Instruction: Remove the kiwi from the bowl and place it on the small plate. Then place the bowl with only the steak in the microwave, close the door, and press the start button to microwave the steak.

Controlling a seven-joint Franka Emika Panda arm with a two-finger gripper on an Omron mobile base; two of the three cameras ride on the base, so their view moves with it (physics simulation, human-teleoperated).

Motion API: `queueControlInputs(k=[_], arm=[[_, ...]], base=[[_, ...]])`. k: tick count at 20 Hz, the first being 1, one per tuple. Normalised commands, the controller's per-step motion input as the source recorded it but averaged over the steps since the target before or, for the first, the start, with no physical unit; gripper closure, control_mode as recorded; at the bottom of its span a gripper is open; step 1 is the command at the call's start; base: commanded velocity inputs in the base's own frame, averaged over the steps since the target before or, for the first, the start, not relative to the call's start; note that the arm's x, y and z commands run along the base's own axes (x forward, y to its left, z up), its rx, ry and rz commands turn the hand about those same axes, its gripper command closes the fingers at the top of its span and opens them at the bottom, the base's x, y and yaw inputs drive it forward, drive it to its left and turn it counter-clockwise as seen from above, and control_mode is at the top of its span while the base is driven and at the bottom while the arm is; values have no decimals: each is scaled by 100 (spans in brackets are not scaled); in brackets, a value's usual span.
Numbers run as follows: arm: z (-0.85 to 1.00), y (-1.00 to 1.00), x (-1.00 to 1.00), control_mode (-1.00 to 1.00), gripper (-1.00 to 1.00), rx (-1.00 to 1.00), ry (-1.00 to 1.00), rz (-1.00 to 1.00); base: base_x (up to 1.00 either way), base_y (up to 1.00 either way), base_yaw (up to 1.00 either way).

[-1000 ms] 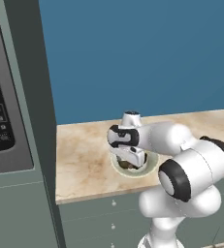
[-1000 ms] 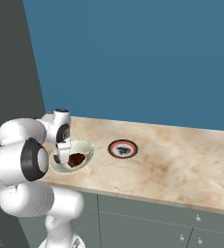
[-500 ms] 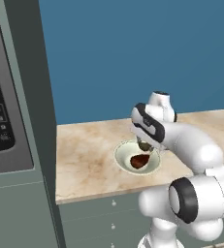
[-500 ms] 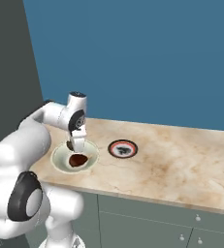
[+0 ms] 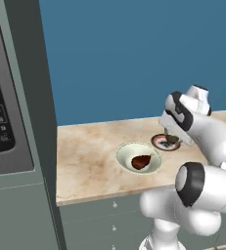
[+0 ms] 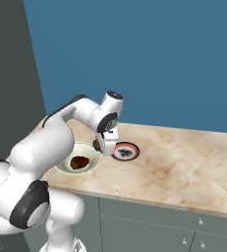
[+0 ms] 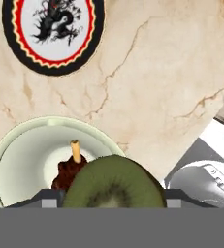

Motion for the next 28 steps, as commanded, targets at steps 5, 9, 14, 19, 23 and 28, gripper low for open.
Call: queueControlInputs(k=[5, 9, 14, 19, 23, 28], arm=[[-31, -81, 60, -100, 100, 11, 7, 1], [-58, -29, 67, -100, 100, 1, 2, 0], [-57, -7, 58, -100, 100, -8, 0, 1], [-18, 0, 57, -100, 100, -1, 3, 3], [-25, -11, 61, -100, 100, 1, 7, 2], [-58, -4, 37, -100, 100, 0, 9, 3]], base=[[0, 0, 0], [0, 0, 0], [0, 0, 0], [0, 0, 0], [0, 0, 0], [0, 0, 0]])
